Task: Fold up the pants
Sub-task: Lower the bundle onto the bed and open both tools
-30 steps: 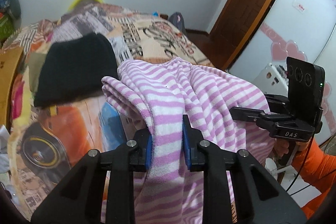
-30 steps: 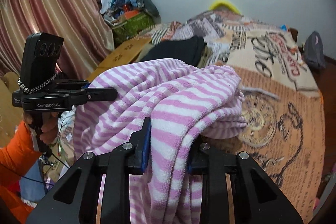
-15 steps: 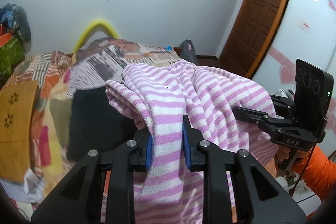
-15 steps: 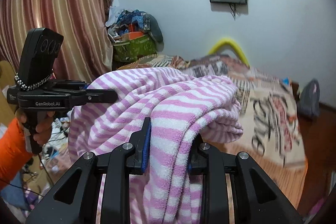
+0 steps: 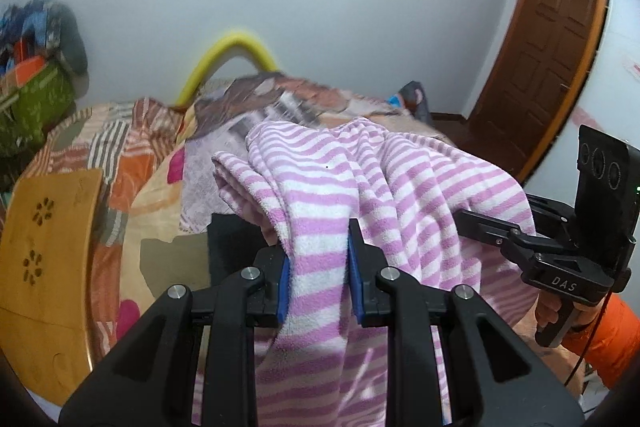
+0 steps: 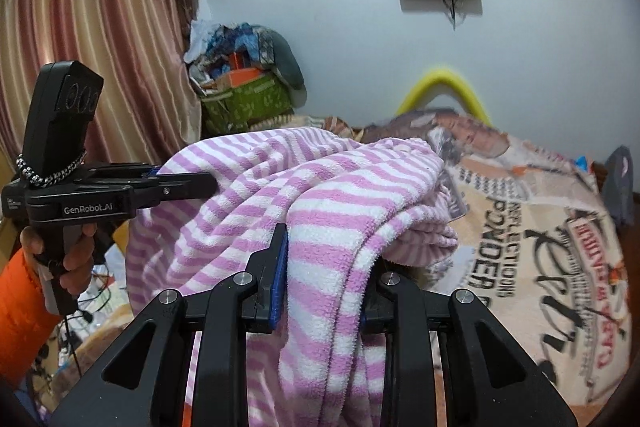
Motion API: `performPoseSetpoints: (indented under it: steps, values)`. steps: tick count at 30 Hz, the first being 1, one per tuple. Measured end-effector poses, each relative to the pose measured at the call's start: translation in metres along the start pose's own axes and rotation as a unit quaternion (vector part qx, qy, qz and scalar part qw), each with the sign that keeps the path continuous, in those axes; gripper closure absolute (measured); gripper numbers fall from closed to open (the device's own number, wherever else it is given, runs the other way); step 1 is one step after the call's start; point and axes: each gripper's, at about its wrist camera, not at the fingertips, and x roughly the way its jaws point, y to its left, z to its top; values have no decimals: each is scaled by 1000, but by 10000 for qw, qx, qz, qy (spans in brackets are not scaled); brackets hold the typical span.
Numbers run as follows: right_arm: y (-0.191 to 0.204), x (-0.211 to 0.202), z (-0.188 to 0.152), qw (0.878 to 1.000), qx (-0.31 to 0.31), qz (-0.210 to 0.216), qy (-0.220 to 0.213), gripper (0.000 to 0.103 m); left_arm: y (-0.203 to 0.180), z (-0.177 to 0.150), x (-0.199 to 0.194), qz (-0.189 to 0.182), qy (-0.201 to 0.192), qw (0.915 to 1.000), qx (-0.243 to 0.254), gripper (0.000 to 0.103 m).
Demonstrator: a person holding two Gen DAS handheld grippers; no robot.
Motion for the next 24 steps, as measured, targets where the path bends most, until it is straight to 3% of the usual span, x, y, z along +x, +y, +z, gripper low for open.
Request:
performPoseSetpoints:
  steps: [6, 9, 11, 13, 16, 18, 24]
  values:
    - [-21, 81, -22, 9978, 319, -122, 559, 79, 59, -29, 81, 414, 584, 9972, -217, 79]
    - [-35, 101, -36, 9950, 543, -259, 792, 79, 85, -46, 97, 334, 690, 9956, -542, 76]
    - [-42, 100, -44, 9944, 552, -254, 870, 78, 94, -53, 91, 137, 574, 9956, -728, 71]
    - [-43, 93, -46, 9943, 455, -323, 903, 75, 96, -56, 85, 191, 544, 9958, -711, 69]
    - [-43, 74, -43, 9940, 243, -559, 910, 72, 90, -58, 71, 562, 577, 9958, -443, 67]
    - [-48, 61, -42, 9904, 87, -993, 954, 72, 88, -57, 62, 834, 598, 9941, -342, 67]
    - [-43, 6, -40, 9862, -51, -1397, 887, 70, 77, -63, 6, 1408, 503, 9882, -339, 68]
